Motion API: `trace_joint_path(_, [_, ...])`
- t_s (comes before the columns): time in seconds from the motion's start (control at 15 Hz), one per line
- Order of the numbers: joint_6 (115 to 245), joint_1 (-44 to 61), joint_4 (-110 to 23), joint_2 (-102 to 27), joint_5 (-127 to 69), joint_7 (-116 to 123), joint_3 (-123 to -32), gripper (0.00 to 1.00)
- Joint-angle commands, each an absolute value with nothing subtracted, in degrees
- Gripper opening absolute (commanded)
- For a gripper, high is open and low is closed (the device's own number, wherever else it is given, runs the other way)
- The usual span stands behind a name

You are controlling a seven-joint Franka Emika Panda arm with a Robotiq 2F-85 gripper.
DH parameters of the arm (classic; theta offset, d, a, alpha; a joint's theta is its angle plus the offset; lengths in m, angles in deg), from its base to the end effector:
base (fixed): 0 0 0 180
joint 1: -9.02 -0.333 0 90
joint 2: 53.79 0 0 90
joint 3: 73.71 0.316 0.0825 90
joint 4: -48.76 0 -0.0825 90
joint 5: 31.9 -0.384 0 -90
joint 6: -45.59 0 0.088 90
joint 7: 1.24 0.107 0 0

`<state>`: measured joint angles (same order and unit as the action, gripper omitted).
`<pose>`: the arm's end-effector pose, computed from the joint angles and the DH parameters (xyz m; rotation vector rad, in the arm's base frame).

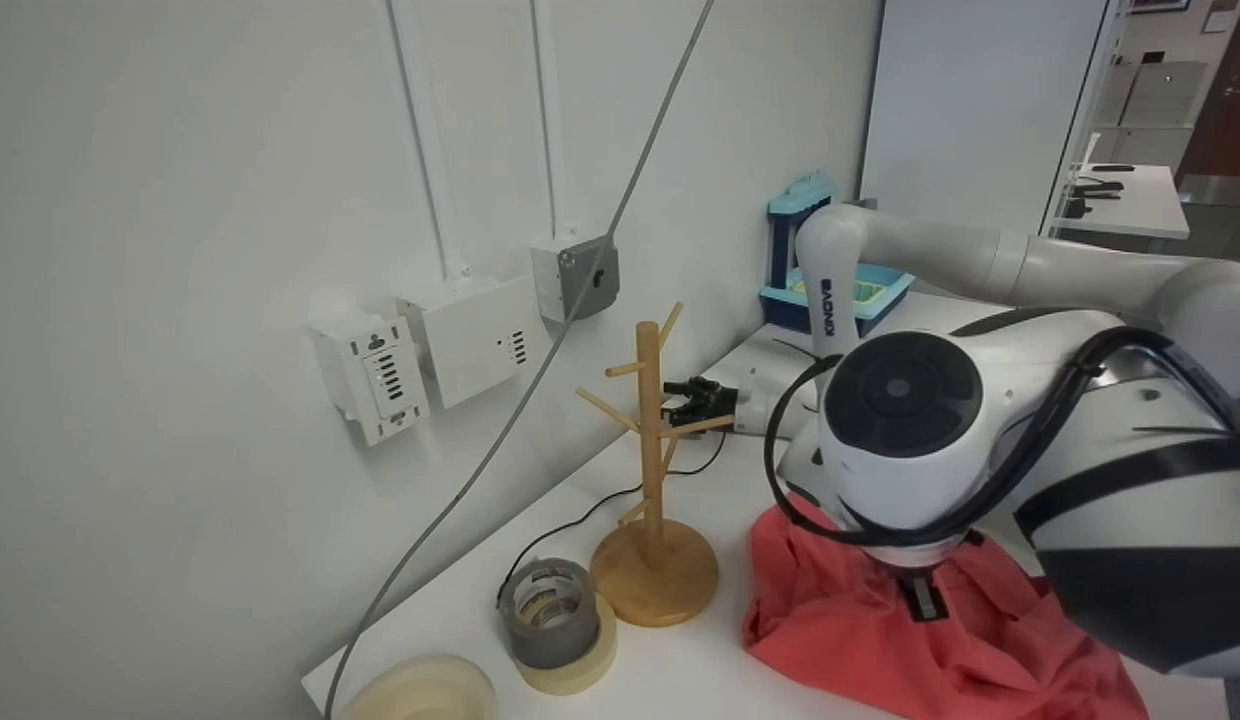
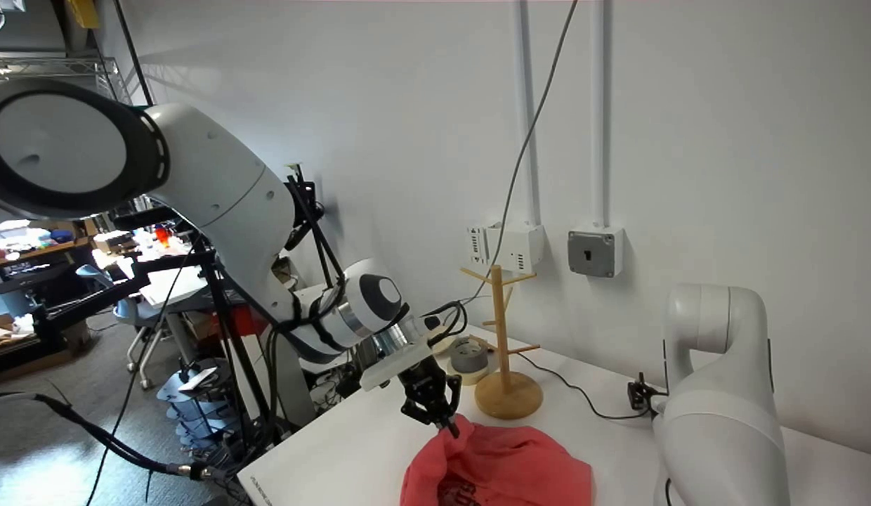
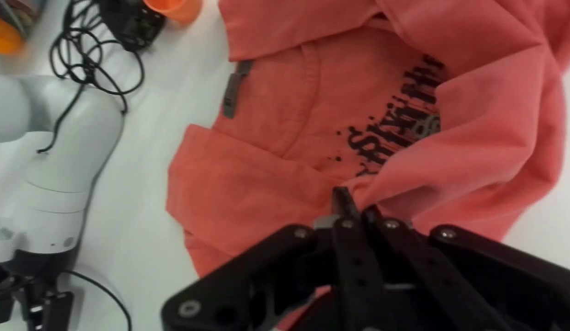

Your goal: Fold the sweatshirt from left to right

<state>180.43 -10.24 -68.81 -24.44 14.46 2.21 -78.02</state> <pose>0.5564 0.1378 0.1717 2.3415 1.0658 -0.1522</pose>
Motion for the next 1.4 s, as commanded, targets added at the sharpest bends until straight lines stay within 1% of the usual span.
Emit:
trace_joint_path(0.0, [175.53, -10.96, -66.0, -22.84, 27.24, 10.7, -79.05, 0.01])
trace_joint_path(0.33, [170.13, -9.77, -63.79, -19.93, 45.71, 26.56, -77.71, 0.01])
trace_joint_path(0.6, [164.65, -8.53, -60.56, -15.87, 55.78, 41.02, -76.02, 0.01])
trace_joint_path(1.07, [158.92, -5.18, -56.17, -9.0, 58.97, 55.99, -72.46, 0.01])
trace_joint_path(1.13, [158.63, -4.83, -55.74, -8.4, 58.67, 57.18, -72.11, 0.29])
trace_joint_path(1.2, [158.31, -4.66, -55.27, -7.83, 58.75, 58.68, -71.9, 0.3])
trace_joint_path(1.33, [158.36, -4.24, -54.29, -6.78, 58.73, 61.76, -71.53, 0.44])
